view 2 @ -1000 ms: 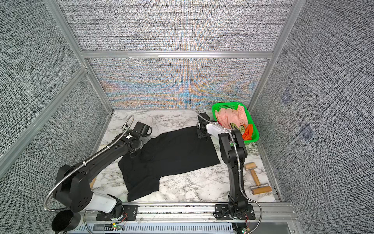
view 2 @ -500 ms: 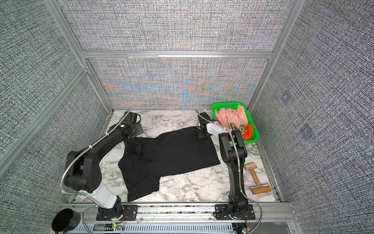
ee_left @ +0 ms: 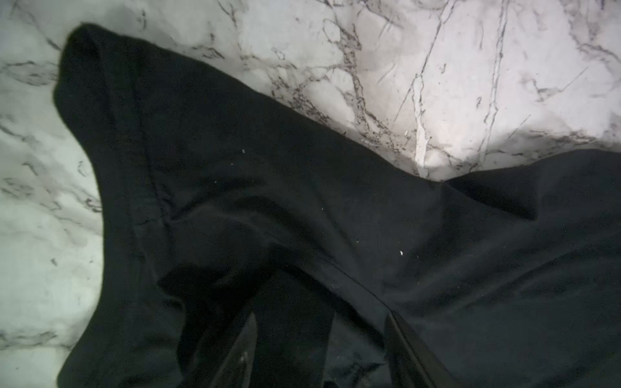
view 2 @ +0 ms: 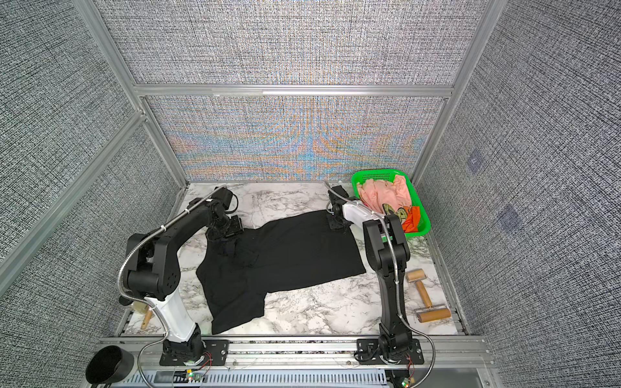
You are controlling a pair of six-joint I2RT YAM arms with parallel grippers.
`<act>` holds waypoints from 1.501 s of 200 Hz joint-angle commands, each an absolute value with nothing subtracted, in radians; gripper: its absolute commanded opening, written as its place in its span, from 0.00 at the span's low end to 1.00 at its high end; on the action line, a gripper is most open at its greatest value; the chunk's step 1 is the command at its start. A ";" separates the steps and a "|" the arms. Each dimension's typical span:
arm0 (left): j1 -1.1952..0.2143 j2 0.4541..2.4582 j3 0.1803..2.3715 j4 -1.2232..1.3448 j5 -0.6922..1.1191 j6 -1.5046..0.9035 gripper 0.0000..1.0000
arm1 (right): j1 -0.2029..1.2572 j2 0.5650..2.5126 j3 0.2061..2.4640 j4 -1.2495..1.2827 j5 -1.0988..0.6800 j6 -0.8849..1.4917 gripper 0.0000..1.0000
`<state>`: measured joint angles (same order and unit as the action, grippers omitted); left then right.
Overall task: Fold and stack t-shirts
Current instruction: Smooth out the T-shirt at the center of the table.
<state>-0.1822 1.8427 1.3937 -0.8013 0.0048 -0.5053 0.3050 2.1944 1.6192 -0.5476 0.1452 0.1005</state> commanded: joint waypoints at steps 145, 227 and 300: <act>-0.181 1.725 1.131 -0.815 -0.033 -0.597 0.09 | 0.301 2.210 1.603 -0.598 0.164 0.089 0.36; -0.181 1.601 1.063 -0.843 -0.130 -0.695 0.24 | 0.299 2.220 1.612 -0.609 0.168 0.083 0.36; -0.151 1.594 1.270 -0.626 -0.305 -0.653 0.54 | 0.298 2.176 1.605 -0.591 0.145 0.112 0.36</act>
